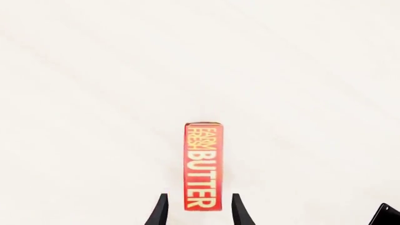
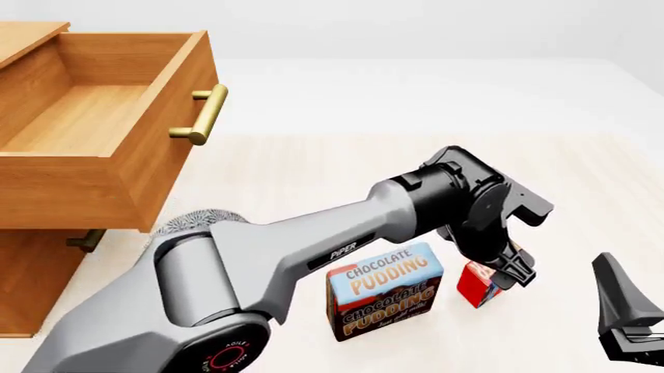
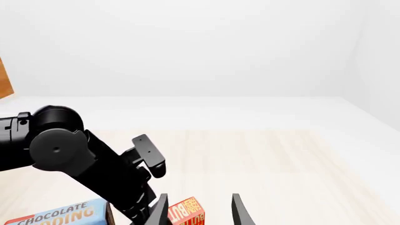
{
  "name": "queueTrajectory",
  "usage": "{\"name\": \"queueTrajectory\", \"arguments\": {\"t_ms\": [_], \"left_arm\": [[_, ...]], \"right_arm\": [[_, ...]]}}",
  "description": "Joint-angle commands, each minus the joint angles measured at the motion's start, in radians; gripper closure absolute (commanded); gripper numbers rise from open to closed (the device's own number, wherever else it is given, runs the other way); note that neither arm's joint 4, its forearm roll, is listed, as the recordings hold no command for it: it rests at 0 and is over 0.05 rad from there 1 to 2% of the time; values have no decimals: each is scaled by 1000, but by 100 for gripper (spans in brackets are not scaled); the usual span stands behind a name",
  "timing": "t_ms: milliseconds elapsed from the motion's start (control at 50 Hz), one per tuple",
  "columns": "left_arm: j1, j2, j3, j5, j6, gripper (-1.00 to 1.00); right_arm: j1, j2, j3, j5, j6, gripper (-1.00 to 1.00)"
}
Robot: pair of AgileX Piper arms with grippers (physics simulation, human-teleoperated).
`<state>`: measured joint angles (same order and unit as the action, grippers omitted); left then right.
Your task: Put the butter at the back in the top drawer of the cabinet and close it.
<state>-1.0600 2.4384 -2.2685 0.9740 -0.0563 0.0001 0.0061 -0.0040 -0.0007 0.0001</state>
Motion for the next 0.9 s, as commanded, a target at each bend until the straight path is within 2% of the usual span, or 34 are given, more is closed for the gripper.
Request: {"name": "queueTrajectory", "arguments": {"t_ms": [20,900], "left_arm": [[4,19,-30,13,11,-100],[-1,99,-160,71,29,-100]], "right_arm": [[0,0,0,0,0,-100],[0,0,0,0,0,-100]]}}
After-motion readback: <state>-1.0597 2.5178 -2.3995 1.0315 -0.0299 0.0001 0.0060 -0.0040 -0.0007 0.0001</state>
